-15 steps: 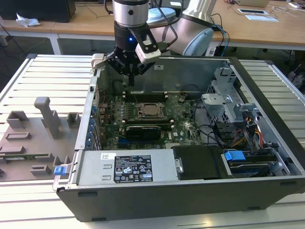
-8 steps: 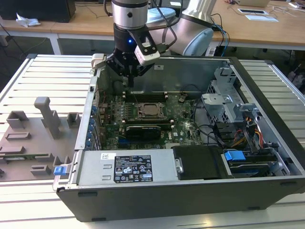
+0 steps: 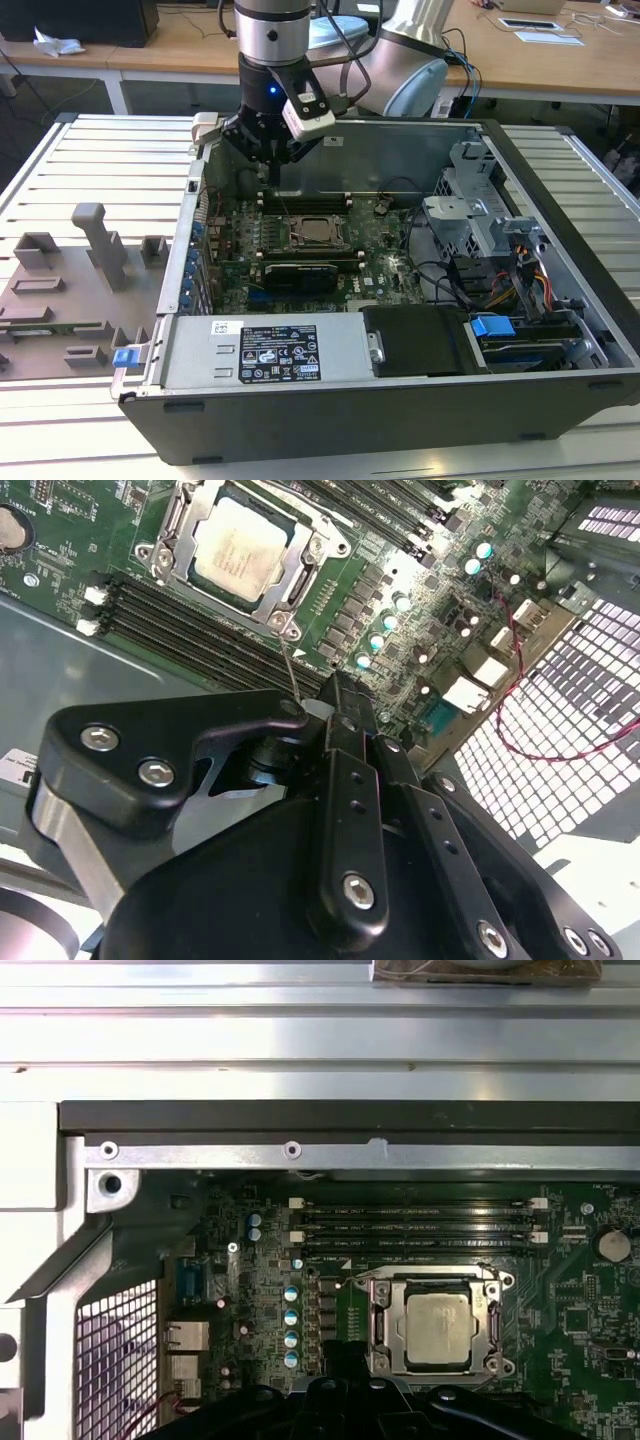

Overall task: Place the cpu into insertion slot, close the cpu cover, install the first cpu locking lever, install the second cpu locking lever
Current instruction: 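Install the first cpu locking lever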

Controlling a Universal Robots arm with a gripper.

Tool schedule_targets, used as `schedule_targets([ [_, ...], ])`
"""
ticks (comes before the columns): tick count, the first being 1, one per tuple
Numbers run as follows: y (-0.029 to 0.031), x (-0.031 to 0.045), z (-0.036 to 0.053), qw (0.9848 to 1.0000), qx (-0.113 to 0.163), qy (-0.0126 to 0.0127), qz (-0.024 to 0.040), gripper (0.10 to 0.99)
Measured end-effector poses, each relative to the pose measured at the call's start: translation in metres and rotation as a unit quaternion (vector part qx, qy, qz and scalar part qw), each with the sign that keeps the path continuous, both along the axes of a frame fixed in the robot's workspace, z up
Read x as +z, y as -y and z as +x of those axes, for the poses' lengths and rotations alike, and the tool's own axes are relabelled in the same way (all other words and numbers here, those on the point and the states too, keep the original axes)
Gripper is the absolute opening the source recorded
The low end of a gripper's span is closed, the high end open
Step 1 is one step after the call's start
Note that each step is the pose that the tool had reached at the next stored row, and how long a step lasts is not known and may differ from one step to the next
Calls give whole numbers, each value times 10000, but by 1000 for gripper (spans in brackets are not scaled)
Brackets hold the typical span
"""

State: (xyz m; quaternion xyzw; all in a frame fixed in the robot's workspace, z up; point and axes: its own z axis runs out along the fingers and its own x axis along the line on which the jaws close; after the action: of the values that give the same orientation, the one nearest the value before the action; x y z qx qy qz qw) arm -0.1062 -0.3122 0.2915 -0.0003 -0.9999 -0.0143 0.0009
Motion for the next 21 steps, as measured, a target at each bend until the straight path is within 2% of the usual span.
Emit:
schedule_targets([
  [8,0,-44,0,10000,0,0,0,106],
  [11,-1,-84,-14,10000,0,0,0,106],
  [14,-8,-158,-57,10000,0,0,0,106],
  [18,-57,-252,-97,10000,0,0,0,106],
  [21,-121,-295,-100,10000,0,0,1,106],
])
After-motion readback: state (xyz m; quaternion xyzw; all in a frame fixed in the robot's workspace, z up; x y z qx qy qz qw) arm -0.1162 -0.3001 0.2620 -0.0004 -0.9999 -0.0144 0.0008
